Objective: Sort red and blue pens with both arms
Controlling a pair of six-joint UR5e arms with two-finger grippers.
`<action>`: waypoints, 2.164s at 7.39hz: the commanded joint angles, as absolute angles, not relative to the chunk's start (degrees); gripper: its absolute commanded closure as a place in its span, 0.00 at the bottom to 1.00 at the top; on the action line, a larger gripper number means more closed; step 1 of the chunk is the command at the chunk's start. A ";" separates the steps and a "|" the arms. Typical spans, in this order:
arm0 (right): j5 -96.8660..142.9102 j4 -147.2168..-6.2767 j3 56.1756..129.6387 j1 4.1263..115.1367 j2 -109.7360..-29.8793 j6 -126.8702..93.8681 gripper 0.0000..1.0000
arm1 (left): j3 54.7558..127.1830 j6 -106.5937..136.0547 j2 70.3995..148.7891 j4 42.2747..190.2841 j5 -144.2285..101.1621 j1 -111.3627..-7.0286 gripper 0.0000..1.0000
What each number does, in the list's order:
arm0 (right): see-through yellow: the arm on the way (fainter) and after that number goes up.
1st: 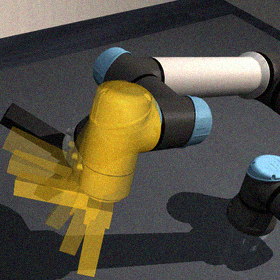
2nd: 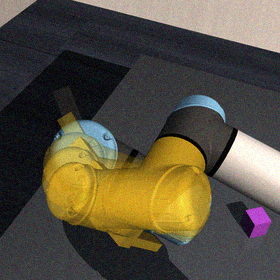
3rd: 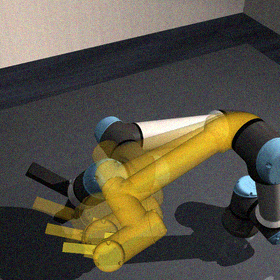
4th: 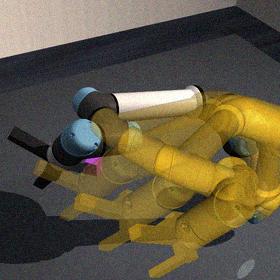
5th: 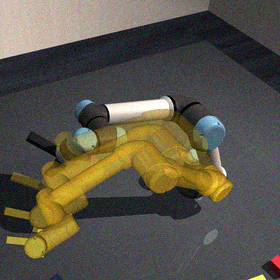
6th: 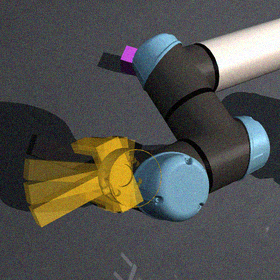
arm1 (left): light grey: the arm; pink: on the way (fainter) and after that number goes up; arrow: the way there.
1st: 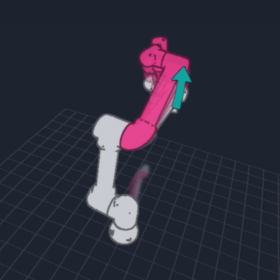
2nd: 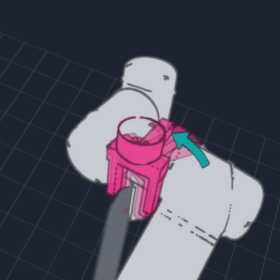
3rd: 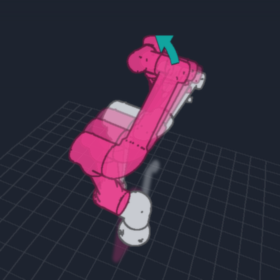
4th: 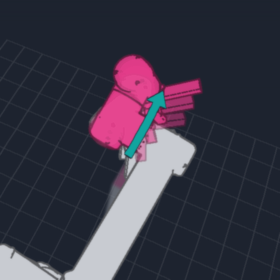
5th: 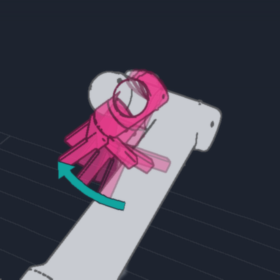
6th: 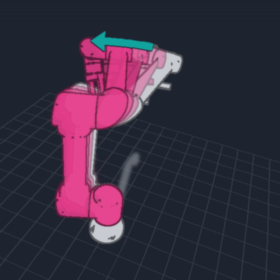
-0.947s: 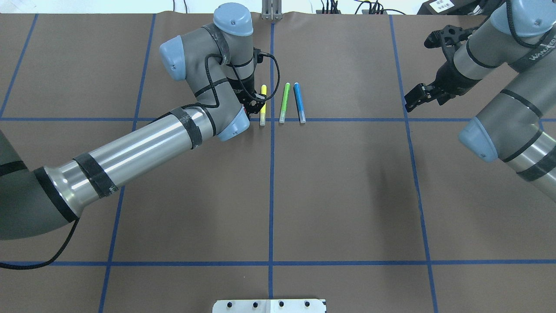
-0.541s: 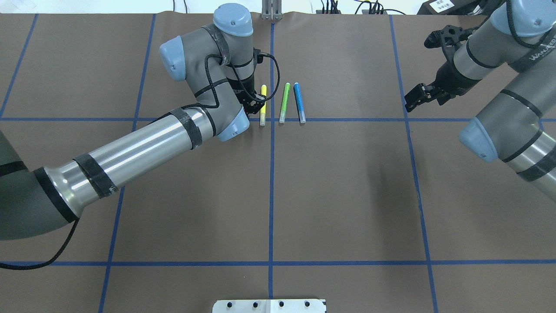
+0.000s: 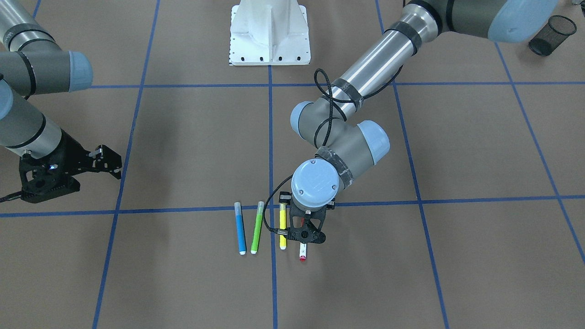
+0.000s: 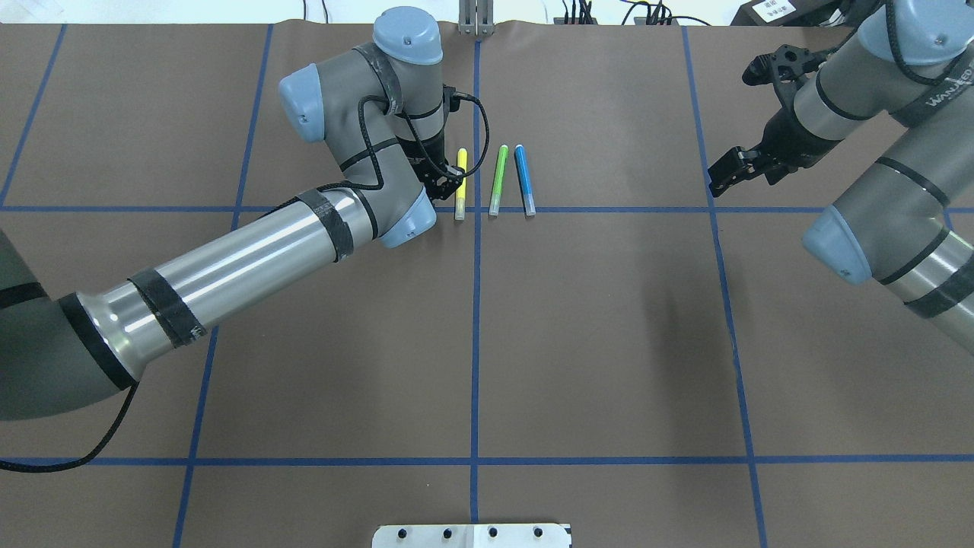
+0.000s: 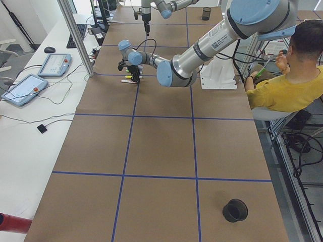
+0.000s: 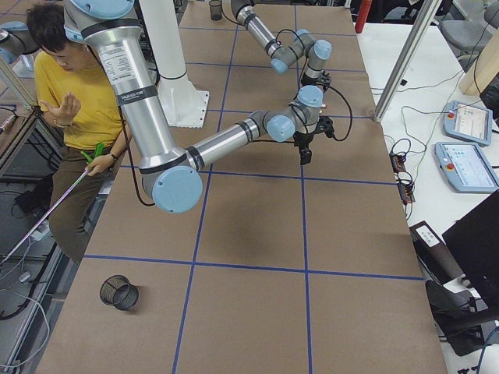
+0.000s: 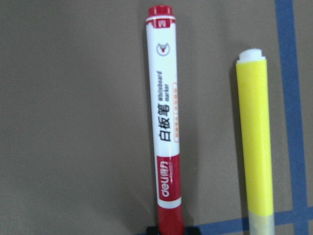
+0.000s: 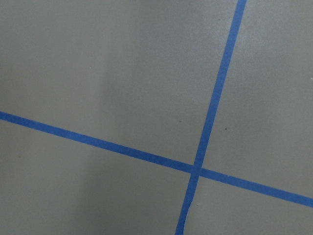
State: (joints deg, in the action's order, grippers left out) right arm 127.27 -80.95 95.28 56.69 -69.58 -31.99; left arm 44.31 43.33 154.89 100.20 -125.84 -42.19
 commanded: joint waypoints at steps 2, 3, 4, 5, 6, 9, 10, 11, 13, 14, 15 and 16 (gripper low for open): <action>127.27 -80.95 95.27 56.69 -69.52 -31.99 0.01 | 44.47 43.33 154.86 100.28 -125.68 -42.01 1.00; 127.27 -80.95 95.27 56.69 -69.52 -31.99 0.01 | 44.99 43.24 154.86 100.28 -125.60 -42.10 1.00; 127.27 -80.95 95.27 56.69 -69.52 -31.99 0.01 | 46.57 43.42 154.86 100.11 -125.60 -42.19 1.00; 127.27 -80.95 95.27 56.69 -69.52 -31.99 0.01 | 48.58 44.11 154.69 99.59 -125.68 -42.36 1.00; 127.27 -80.95 95.36 56.69 -69.52 -31.99 0.01 | 52.34 44.38 153.47 98.10 -125.94 -42.36 1.00; 127.27 -80.95 95.36 56.78 -69.70 -31.99 0.01 | 70.07 43.60 146.11 86.26 -127.87 -42.36 1.00; 127.27 -80.95 95.36 56.78 -69.70 -31.99 0.01 | 77.88 43.42 142.25 81.78 -127.79 -42.36 1.00; 127.27 -80.95 95.36 56.78 -69.78 -31.99 0.01 | 86.40 42.63 137.07 77.48 -127.79 -42.45 1.00; 127.27 -80.86 95.36 56.78 -69.87 -31.99 0.01 | 103.37 34.94 128.18 62.49 -127.27 -43.06 1.00; 127.27 -80.86 95.36 56.78 -69.87 -31.99 0.01 | 111.36 30.19 124.06 56.05 -127.00 -44.55 1.00; 127.27 -80.86 95.36 56.69 -69.96 -31.99 0.01 | 119.62 26.41 116.79 53.64 -123.52 -44.73 1.00; 127.27 -80.86 95.36 56.78 -70.13 -31.99 0.01 | 126.49 22.28 107.15 53.61 -122.27 -44.82 1.00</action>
State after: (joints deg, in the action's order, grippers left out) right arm 127.26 -80.86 95.36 56.75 -69.97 -31.99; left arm 116.64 27.69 118.04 55.81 -124.53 -44.47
